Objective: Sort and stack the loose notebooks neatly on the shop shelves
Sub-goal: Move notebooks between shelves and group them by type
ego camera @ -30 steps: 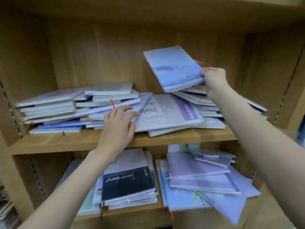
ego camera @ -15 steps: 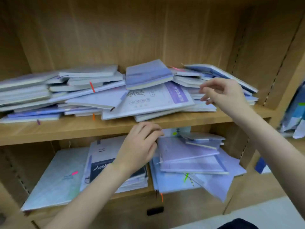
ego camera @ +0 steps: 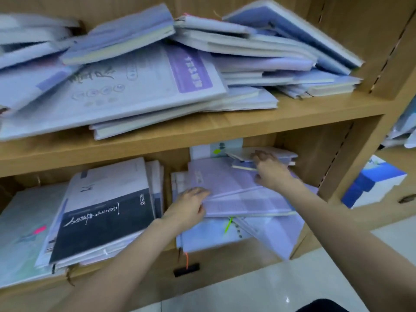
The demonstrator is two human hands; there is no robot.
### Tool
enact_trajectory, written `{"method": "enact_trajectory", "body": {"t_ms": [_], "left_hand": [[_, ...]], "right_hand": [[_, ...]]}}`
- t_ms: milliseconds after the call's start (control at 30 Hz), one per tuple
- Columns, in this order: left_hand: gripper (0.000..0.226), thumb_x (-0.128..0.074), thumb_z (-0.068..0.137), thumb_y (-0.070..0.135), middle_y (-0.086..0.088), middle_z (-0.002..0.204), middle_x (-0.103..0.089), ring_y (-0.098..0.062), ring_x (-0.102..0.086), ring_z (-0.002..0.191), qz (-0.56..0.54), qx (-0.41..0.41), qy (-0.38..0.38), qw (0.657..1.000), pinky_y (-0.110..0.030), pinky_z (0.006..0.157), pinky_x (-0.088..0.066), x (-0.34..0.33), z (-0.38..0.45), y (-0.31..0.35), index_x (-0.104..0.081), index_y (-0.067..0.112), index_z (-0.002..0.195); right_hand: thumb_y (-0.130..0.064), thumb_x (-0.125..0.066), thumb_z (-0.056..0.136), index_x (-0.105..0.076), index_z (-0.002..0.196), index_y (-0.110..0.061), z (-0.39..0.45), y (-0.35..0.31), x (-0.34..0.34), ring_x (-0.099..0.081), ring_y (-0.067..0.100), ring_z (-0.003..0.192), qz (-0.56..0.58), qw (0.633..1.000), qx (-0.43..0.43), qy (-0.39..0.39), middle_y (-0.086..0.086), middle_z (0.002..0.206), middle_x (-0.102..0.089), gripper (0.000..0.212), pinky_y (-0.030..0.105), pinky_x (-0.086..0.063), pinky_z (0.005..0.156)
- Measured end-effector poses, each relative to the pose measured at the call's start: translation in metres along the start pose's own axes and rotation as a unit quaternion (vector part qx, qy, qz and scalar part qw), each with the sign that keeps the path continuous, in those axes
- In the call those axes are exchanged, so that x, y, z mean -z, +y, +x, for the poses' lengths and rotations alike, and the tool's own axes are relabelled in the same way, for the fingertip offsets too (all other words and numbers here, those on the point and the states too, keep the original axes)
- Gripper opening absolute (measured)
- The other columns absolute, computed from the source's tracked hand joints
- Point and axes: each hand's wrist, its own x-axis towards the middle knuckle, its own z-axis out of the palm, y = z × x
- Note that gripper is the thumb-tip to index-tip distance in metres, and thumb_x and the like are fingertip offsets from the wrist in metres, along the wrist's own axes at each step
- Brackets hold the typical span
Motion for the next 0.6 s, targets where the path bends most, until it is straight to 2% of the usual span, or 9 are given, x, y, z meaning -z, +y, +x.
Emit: {"method": "enact_trajectory", "body": {"t_ms": [33, 100, 200, 267, 333, 400, 467, 533, 600], "left_hand": [[0.051, -0.042, 0.091, 0.011, -0.003, 0.147, -0.035, -0.020, -0.030, 0.136, -0.007, 0.008, -0.018, 1.000, -0.023, 0.109, -0.021, -0.004, 0.002, -0.003, -0.036, 0.018, 0.142], [0.051, -0.043, 0.091, 0.008, 0.000, 0.147, -0.034, -0.018, -0.029, 0.136, -0.022, 0.017, -0.027, 0.999, -0.021, 0.108, -0.020, -0.008, 0.005, -0.007, -0.038, 0.019, 0.141], [0.051, -0.043, 0.091, 0.009, 0.001, 0.148, -0.033, -0.018, -0.029, 0.137, -0.027, 0.012, -0.033, 0.999, -0.020, 0.109, -0.019, -0.011, 0.006, -0.012, -0.038, 0.021, 0.141], [0.052, -0.045, 0.091, 0.010, 0.001, 0.148, -0.033, -0.018, -0.031, 0.136, -0.052, 0.013, -0.036, 0.998, -0.020, 0.108, -0.021, -0.011, 0.005, -0.016, -0.036, 0.021, 0.142], [0.057, -0.050, 0.090, 0.011, -0.001, 0.148, -0.034, -0.022, -0.037, 0.133, -0.103, 0.029, -0.010, 0.994, -0.021, 0.104, -0.027, -0.007, 0.002, -0.016, -0.031, 0.019, 0.144], [0.062, -0.052, 0.089, 0.016, -0.004, 0.147, -0.034, -0.024, -0.039, 0.130, -0.141, 0.043, 0.063, 0.987, -0.021, 0.099, -0.030, 0.001, -0.006, -0.012, -0.027, 0.015, 0.145], [0.062, -0.048, 0.085, 0.028, -0.004, 0.145, -0.035, -0.019, -0.032, 0.131, -0.123, 0.005, 0.115, 0.986, -0.017, 0.100, -0.023, 0.009, -0.014, -0.007, -0.031, 0.015, 0.143], [0.062, -0.041, 0.081, 0.036, -0.006, 0.144, -0.038, -0.016, -0.029, 0.133, -0.098, -0.039, 0.094, 0.990, -0.015, 0.102, -0.017, 0.009, -0.018, -0.007, -0.040, 0.014, 0.139], [0.055, -0.047, 0.088, 0.037, -0.007, 0.148, -0.035, -0.017, -0.027, 0.138, -0.130, -0.016, 0.049, 0.990, -0.015, 0.105, -0.016, 0.005, -0.014, -0.002, -0.043, 0.012, 0.137]], "right_hand": [[-0.022, -0.054, 0.092, -0.034, 0.138, -0.003, 0.009, -0.002, -0.004, -0.035, 0.029, 0.133, -0.029, 1.000, -0.007, -0.004, 0.015, 0.144, -0.037, 0.054, 0.036, -0.029, 0.105], [-0.019, -0.051, 0.094, -0.044, 0.130, -0.005, 0.018, -0.006, -0.005, -0.049, 0.030, 0.119, -0.064, 0.997, -0.030, -0.009, 0.013, 0.130, -0.051, 0.039, 0.036, -0.040, 0.087], [-0.008, -0.044, 0.093, -0.054, 0.122, -0.007, 0.013, -0.008, 0.000, -0.060, 0.030, 0.103, -0.079, 0.996, -0.028, 0.023, 0.012, 0.116, -0.061, 0.030, 0.035, -0.038, 0.065], [-0.004, -0.038, 0.086, -0.061, 0.113, -0.004, 0.000, -0.013, -0.005, -0.066, 0.028, 0.089, -0.062, 0.984, 0.040, 0.161, 0.012, 0.103, -0.066, 0.036, 0.031, -0.039, 0.053], [-0.006, -0.033, 0.071, -0.070, 0.089, -0.004, -0.022, -0.026, -0.009, -0.069, 0.023, 0.070, -0.026, 0.965, 0.102, 0.239, 0.009, 0.082, -0.070, 0.041, 0.022, -0.040, 0.041], [-0.007, -0.035, 0.066, -0.071, 0.082, -0.007, -0.043, -0.043, -0.022, -0.070, 0.020, 0.073, -0.032, 0.955, 0.157, 0.249, 0.007, 0.081, -0.071, 0.039, 0.021, -0.047, 0.045], [-0.010, -0.048, 0.067, -0.072, 0.086, -0.006, -0.061, -0.055, -0.031, -0.070, 0.022, 0.083, -0.015, 0.953, 0.206, 0.219, 0.010, 0.091, -0.072, 0.031, 0.025, -0.054, 0.055], [-0.022, -0.069, 0.069, -0.072, 0.095, -0.009, -0.075, -0.055, -0.032, -0.069, 0.021, 0.093, 0.035, 0.955, 0.233, 0.179, 0.009, 0.102, -0.071, 0.029, 0.027, -0.055, 0.063], [-0.034, -0.070, 0.078, -0.069, 0.107, -0.011, -0.083, -0.047, -0.024, -0.062, 0.020, 0.111, 0.122, 0.966, 0.182, 0.137, 0.006, 0.117, -0.066, 0.037, 0.025, -0.051, 0.082]]}}
